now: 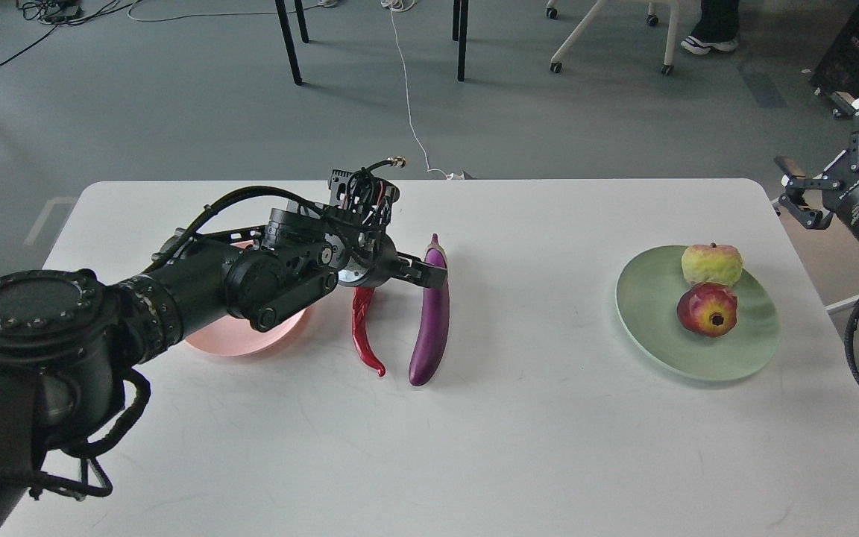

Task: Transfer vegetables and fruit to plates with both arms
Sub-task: 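Reach the left gripper over the purple eggplant and grasp it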

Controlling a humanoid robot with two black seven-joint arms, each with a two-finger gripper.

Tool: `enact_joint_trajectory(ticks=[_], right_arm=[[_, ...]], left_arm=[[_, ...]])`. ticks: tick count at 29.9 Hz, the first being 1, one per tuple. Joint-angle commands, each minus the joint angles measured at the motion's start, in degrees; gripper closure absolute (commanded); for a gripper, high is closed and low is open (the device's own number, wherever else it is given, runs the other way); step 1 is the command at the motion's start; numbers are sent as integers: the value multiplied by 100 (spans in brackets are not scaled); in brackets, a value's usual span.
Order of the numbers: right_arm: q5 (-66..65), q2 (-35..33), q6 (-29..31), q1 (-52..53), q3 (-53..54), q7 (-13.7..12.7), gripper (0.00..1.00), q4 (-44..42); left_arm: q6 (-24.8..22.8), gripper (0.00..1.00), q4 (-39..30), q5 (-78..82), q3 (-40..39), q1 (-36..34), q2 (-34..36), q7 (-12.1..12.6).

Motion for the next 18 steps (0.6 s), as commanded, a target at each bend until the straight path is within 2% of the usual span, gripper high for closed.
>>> enact_joint_trajectory(ticks=[1, 18], right_arm=[[-4, 0, 0, -7, -2, 0, 2, -1], [-13, -9, 0, -139, -19, 0, 1, 8]], left_arm=[[0, 1, -11, -20, -3, 3, 0, 21], [9, 1, -159, -29, -11, -41, 0, 21]])
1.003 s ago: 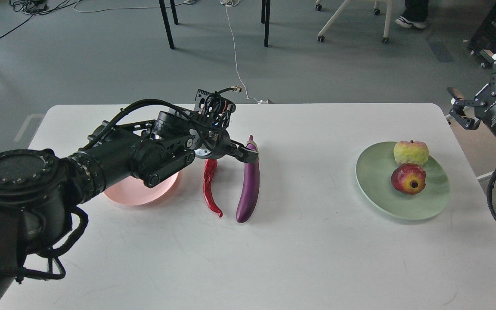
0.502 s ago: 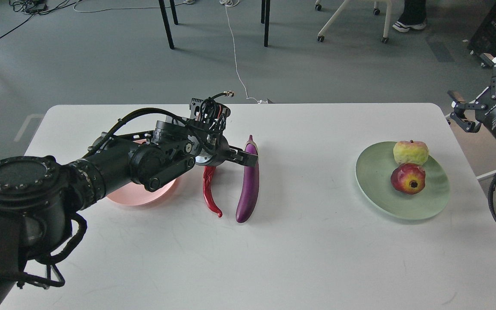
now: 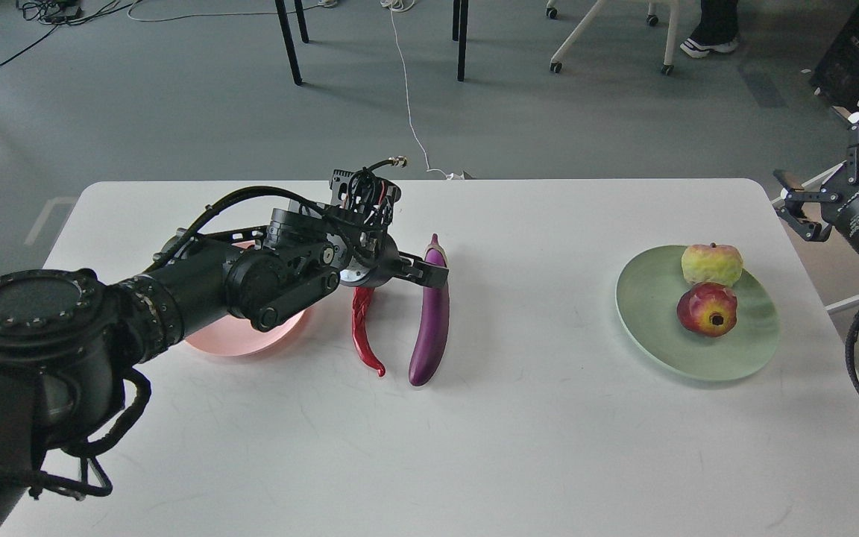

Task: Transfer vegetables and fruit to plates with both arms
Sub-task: 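Reach the left gripper over the purple eggplant and grasp it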

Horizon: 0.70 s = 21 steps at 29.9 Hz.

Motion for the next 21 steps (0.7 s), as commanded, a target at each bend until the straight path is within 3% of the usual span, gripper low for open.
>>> enact_joint_trajectory(ticks=[1, 21], right_arm=[[0, -1, 0, 0, 1, 0, 1, -1], [0, -10, 0, -35, 1, 0, 1, -9]], left_arm=[[8, 1, -120, -8, -6, -14, 0, -1], [35, 1, -498, 9, -6, 56, 0, 61]])
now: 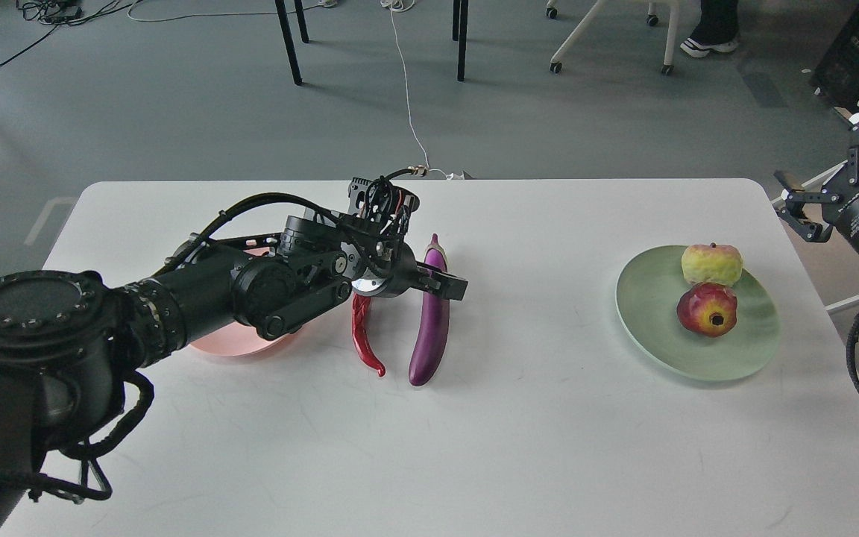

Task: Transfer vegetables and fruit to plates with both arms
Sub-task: 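Reach the left gripper over the purple eggplant and grasp it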

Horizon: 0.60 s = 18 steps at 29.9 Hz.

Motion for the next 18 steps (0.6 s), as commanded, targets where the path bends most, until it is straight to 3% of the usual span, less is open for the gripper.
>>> enact_joint_trajectory(ticks=[1, 14, 18], right_arm=[[0, -5, 0, -10, 1, 0, 1, -1], [0, -49, 0, -18, 18, 0, 1, -1], [0, -49, 0, -18, 18, 0, 1, -1]], left_arm=[[-5, 1, -107, 17, 9, 13, 0, 10], [-14, 1, -239, 35, 35, 188, 0, 89], [-14, 3, -248, 17, 413, 188, 0, 80]])
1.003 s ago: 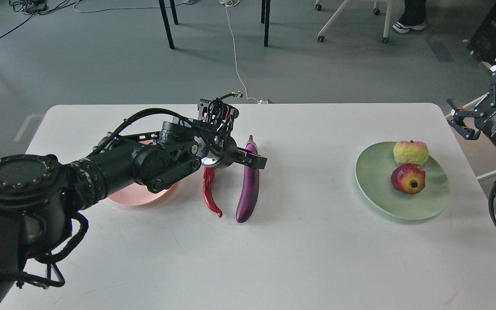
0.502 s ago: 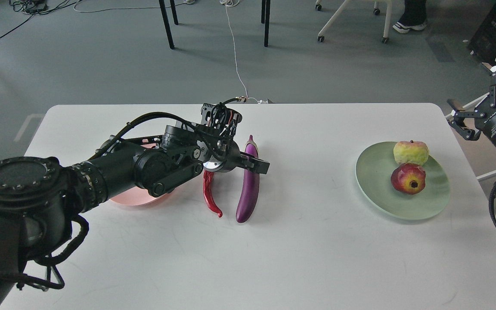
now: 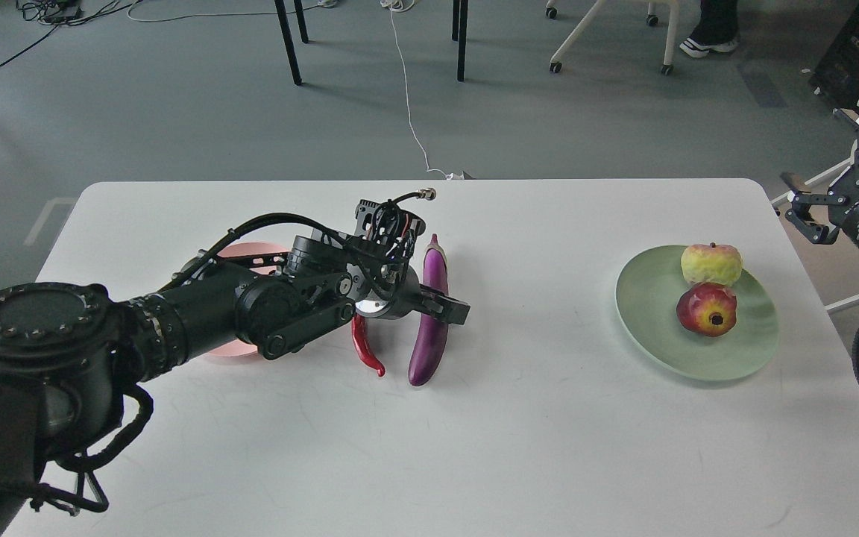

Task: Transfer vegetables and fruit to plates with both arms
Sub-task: 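Lift the eggplant and lower it onto the pink plate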

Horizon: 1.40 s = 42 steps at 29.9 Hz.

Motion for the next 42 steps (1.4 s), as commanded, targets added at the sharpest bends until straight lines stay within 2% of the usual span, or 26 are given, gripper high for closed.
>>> enact_joint_trajectory(ticks=[1, 3, 7, 11, 13, 18, 24, 35, 36, 42], right_arm=[[0, -4, 0, 3, -1, 1, 1, 0], [0, -4, 0, 3, -1, 1, 1, 0], [0, -13, 0, 3, -9, 1, 1, 9], [0, -22, 0, 3, -9, 1, 1, 18], [0, -13, 0, 3, -9, 1, 1, 18], [0, -13, 0, 3, -9, 1, 1, 27], [0, -13, 0, 3, -9, 1, 1, 53], [-9, -22, 0, 12, -9, 1, 1, 71], [-9, -22, 0, 12, -18, 1, 1, 71], [-9, 4, 0, 29, -45, 1, 1, 44]], left_arm=[[0, 4, -9, -16, 229, 3, 0, -9], [-9, 7, -9, -24, 238, 3, 0, -9], [-70, 26, -9, -68, 247, -5, 0, -9], [-70, 67, -9, -77, 247, -23, 0, 114], [-70, 82, -9, -95, 238, -40, 0, 272], [-61, 87, -166, -313, 212, -93, 0, 369], [0, 87, -588, -1403, -60, -496, 0, 747], [-88, 87, -1071, -2046, -720, -1139, 0, 853], [-114, 87, -1211, -2046, -694, -1139, 148, 844], [-246, 87, -2573, -1967, -527, -868, 2316, 774]])
